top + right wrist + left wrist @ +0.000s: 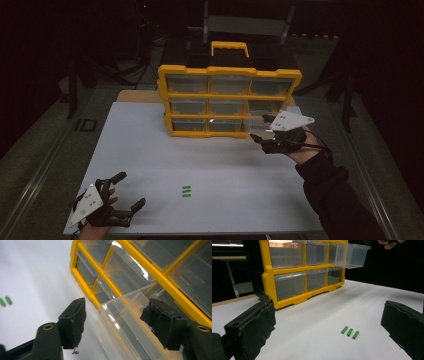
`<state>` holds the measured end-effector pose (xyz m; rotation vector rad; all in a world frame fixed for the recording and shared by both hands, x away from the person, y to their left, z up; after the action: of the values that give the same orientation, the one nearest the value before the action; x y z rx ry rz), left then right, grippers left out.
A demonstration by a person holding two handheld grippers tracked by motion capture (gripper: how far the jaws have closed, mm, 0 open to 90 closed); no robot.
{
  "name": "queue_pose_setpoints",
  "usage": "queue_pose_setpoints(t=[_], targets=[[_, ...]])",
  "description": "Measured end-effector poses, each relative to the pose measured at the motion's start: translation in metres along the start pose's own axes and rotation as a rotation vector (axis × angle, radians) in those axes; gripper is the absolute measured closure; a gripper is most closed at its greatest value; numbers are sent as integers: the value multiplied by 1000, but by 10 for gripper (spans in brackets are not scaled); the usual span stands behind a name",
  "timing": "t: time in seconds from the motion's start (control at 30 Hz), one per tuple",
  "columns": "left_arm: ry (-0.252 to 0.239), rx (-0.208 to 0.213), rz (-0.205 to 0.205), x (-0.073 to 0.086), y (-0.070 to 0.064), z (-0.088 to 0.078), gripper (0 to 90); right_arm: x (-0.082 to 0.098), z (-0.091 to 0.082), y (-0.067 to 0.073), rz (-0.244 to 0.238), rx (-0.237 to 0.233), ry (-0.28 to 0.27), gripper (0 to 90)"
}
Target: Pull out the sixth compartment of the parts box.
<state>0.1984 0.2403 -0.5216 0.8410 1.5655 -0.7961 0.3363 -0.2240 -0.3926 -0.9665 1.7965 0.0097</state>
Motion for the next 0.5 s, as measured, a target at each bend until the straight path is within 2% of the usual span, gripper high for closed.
queue_pose_setpoints(t=[0.1, 0.23, 0.3, 0.33, 0.43, 0.5], targets=[[0, 0, 0, 0, 0, 0, 0, 2, -2, -2, 68, 7, -20, 244], [0, -2, 0, 0, 0, 0, 0, 5, -6, -3, 123, 18, -34, 171], [1, -2, 0, 0, 0, 0, 0, 6, -7, -2, 137, 17, -37, 167], [0, -2, 1, 0, 0, 0, 0, 8, -11, -3, 180, 17, -51, 134], [1, -2, 1, 0, 1, 0, 0, 9, -13, -3, 195, 25, -55, 127], [1, -3, 3, 0, 1, 0, 0, 11, -19, -5, 224, 34, -76, 119]])
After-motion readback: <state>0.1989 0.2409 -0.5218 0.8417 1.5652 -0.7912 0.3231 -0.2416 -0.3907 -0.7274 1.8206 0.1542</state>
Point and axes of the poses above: each handheld gripper's, and its own axes: z roughly forward along the jaws, x roughly out of its underside, y roughly to its left, the point moved 2 cm from there along z, roughly forward along the jaws, and after that the axes turned 12 degrees about x, right-handed, at the moved point
